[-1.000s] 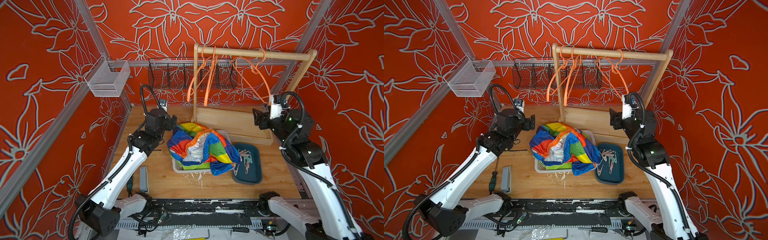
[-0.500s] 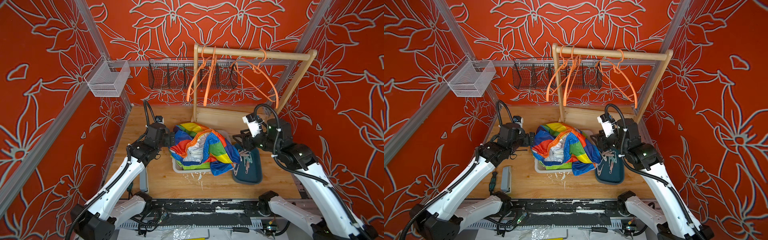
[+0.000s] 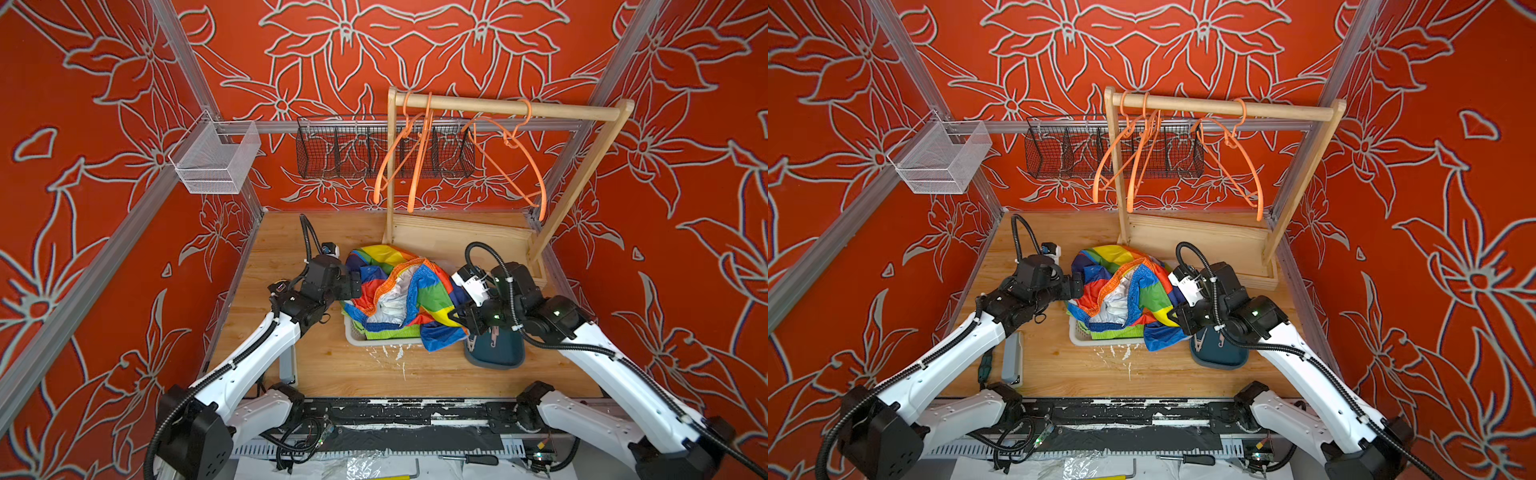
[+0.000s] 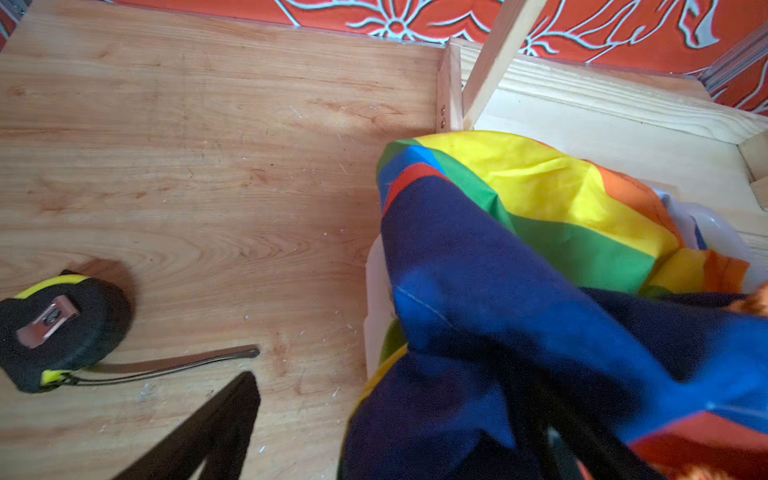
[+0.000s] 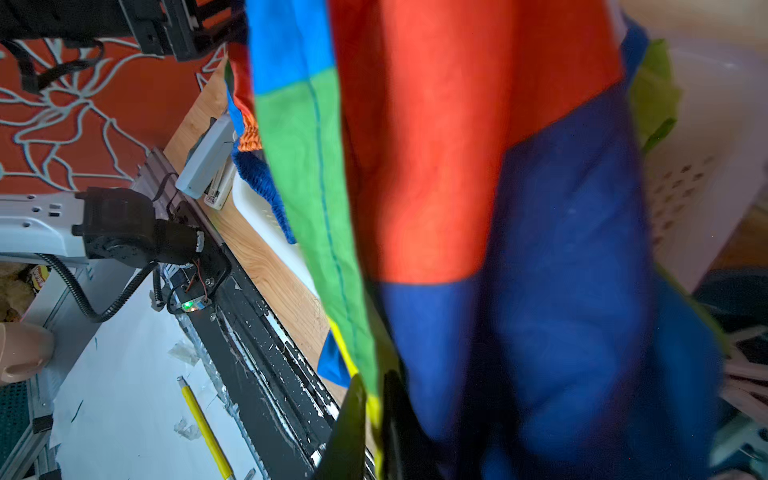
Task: Remove the clothespins securing shorts to the hanger
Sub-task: Reset both arms
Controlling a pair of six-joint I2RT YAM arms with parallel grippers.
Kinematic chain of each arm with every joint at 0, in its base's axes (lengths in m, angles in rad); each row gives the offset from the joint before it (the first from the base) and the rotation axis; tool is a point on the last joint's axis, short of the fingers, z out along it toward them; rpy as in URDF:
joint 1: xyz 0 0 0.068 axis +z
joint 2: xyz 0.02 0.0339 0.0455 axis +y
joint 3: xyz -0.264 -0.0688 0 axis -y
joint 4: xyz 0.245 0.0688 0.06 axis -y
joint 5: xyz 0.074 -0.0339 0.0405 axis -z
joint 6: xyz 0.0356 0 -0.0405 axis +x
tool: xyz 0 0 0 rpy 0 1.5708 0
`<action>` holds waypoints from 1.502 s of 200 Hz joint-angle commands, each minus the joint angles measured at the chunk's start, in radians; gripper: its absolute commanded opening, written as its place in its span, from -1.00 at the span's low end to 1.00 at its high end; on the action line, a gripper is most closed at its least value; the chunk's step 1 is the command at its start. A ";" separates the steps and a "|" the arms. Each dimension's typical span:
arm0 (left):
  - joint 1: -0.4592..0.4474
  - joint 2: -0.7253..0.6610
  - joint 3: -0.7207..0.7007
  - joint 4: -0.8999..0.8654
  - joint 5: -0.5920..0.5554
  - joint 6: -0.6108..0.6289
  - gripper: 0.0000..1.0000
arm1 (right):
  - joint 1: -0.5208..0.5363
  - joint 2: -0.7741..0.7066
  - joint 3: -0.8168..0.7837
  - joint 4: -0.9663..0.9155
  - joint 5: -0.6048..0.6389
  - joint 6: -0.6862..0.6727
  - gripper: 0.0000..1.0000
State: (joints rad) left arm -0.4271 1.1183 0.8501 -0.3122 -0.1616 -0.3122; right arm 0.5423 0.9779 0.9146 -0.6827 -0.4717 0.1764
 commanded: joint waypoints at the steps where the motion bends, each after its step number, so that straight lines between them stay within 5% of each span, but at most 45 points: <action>1: -0.052 0.029 -0.001 0.067 0.008 -0.016 0.97 | 0.005 0.030 -0.029 0.216 0.012 0.049 -0.77; 59: -0.212 0.150 0.008 0.152 -0.042 -0.038 0.97 | 0.005 0.330 0.046 0.518 0.040 0.015 -0.81; 144: -0.300 0.257 -0.092 0.279 -0.106 -0.089 0.97 | 0.006 0.601 -0.030 0.835 0.107 0.051 -0.81; 246: -0.252 0.553 -0.070 0.410 -0.222 -0.067 0.97 | 0.009 0.805 -0.051 0.955 0.304 0.012 -0.77; 300: -0.249 0.513 -0.056 0.346 -0.244 -0.058 0.99 | 0.009 0.726 -0.072 0.939 0.318 -0.013 -0.64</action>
State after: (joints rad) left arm -0.6861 1.6279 0.8177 0.1577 -0.3847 -0.3710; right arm 0.5514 1.7340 0.8639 0.3355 -0.2119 0.1913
